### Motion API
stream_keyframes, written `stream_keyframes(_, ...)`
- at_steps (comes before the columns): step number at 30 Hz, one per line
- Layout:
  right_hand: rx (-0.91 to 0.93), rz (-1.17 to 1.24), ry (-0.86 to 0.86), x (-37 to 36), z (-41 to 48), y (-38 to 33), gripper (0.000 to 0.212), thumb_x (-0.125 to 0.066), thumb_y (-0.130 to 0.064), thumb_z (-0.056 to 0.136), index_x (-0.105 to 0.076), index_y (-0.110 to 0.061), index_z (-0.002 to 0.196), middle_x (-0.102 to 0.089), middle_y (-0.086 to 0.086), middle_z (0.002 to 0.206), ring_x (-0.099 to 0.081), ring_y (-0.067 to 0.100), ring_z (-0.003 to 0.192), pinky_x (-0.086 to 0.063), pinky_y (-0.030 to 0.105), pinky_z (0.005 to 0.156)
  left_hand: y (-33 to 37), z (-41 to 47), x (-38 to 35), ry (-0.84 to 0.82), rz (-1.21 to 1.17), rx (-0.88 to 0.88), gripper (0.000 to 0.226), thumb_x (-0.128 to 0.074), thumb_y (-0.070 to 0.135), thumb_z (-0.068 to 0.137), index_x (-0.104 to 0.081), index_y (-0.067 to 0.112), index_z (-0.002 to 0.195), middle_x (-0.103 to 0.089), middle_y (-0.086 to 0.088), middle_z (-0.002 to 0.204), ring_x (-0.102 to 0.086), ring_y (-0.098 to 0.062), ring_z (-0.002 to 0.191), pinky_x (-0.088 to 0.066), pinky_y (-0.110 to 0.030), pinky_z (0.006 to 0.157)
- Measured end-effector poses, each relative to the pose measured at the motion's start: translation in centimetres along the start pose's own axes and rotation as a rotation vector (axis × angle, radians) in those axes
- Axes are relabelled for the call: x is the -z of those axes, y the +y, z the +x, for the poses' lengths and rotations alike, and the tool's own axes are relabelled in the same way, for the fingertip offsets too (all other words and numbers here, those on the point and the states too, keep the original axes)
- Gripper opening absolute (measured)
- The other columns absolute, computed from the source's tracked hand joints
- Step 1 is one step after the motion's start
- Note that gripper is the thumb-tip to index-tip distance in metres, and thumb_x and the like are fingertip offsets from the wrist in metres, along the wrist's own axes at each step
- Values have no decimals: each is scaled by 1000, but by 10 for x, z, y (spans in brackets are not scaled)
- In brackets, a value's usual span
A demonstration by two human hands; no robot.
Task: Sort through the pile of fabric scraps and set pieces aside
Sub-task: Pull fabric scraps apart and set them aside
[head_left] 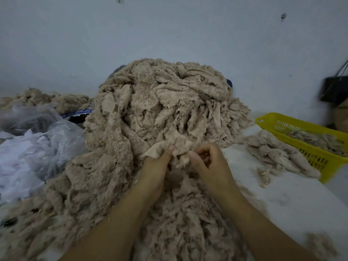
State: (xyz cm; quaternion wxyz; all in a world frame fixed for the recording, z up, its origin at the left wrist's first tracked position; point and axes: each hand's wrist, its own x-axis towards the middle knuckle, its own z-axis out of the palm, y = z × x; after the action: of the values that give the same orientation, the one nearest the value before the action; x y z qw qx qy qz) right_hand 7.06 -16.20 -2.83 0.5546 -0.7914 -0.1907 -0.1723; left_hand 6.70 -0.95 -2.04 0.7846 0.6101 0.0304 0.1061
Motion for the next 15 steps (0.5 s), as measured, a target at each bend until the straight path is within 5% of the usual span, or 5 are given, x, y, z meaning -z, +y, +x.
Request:
stream_keyframes(3, 87, -177, -48, -7, 0, -1, 27, -59, -61, 85, -40, -42, 86, -42, -17, 88, -47, -5, 75, -40, 14, 63, -2, -2, -2, -33, 85, 33, 26, -59, 26, 100, -65, 2, 91, -65, -17, 84, -61, -29, 76, -54, -52, 69)
stream_keyframes(7, 105, -274, -51, -5, 4, 5, 34, -48, -26, 103, -34, -31, 72, -41, -9, 74, -41, -1, 66, -30, 20, 57, -2, -5, -5, -22, -3, -7, 24, -54, 24, 102, -72, 15, 88, -75, -6, 83, -72, -22, 74, -57, -31, 57)
stream_keyframes(12, -123, -55, 58, 11, 7, 7, 44, -37, -39, 104, -34, -20, 65, -36, -8, 57, -35, 4, 50, -29, 20, 50, 9, 11, 14, 167, -94, -72, 23, -48, 24, 105, -66, 12, 96, -73, -1, 77, -69, -20, 74, -57, -29, 60)
stream_keyframes(15, -198, 56, 0, 12, 4, 9, 62, -30, -62, 96, -52, -17, 58, -49, -11, 50, -45, 2, 48, -37, 16, 52, 0, 10, 13, 181, 109, -52, 18, -54, 33, 101, -67, 24, 95, -70, 4, 83, -66, -22, 88, -57, -37, 76)
